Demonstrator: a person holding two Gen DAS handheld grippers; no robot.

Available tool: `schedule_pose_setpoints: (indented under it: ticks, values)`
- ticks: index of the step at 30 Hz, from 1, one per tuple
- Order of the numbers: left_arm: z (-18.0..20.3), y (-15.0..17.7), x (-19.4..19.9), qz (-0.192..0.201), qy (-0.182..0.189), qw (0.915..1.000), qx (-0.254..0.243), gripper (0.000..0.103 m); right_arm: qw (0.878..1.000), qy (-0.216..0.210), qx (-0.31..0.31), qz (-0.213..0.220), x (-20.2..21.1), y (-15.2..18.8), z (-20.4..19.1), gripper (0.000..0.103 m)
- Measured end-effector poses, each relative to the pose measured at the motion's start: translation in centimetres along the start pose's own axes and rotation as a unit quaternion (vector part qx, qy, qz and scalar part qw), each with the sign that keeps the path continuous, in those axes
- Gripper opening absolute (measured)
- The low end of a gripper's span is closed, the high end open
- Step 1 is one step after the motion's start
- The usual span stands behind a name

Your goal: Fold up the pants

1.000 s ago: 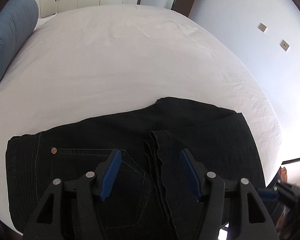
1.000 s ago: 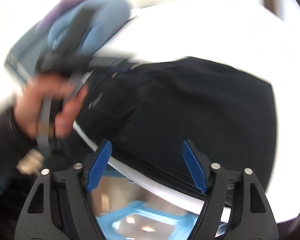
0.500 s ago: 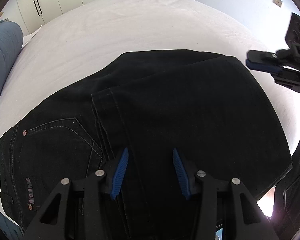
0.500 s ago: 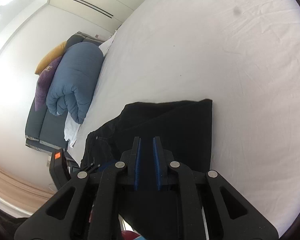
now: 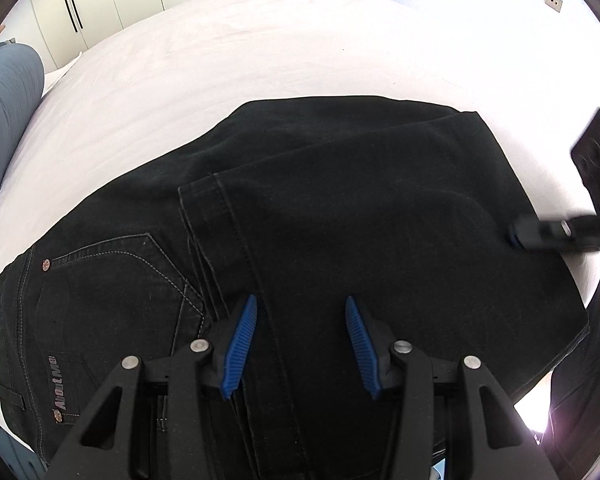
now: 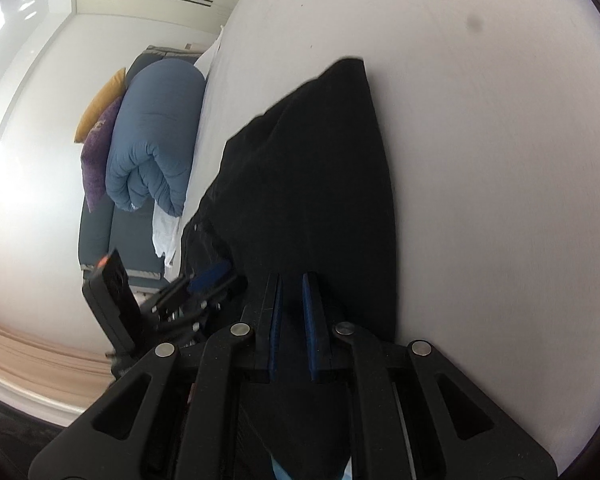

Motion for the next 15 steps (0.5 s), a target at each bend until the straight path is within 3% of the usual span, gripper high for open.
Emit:
schedule_pose_setpoints:
  ticks: [5,8,10,13,15]
  values:
    - [0.3,0.0,0.1,0.003,0.0,1.0,0.001,0.049,0.999,0.022,0.017,-0.039,0.2,7.8,-0.8,0.008]
    - [0.1,0.2,0.2,0.008,0.003,1.0,0.003,0.049,0.995,0.068,0.057,-0.047,1.1,11.0,-1.0,0.009]
    - [0.1,0.4,0.4,0.013,0.003,0.9999,0.003,0.049,0.994,0.074,0.07,-0.031,2.5,11.3,-2.1,0.009]
    - [0.0,0.6,0.8,0.029,-0.004,0.9996,0.006,0.049,0.996,0.05,0.074,0.008,4.1,9.2,-4.9,0.009]
    - [0.1,1.0,1.5,0.041,-0.012,0.9991,0.009,0.049,0.995,0.038,0.087,0.005,2.1,7.2,-7.8,0.009]
Point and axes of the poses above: each gripper's, at about its wrist camera, not at the fingertips, and x roughly against the way its jaws point, z to its right, y to its underside, the point moved 9 cm from there along -x, roughly the way its jaws point, and after that the axes turned 13 degrees about -x, right-handed, at the moved point
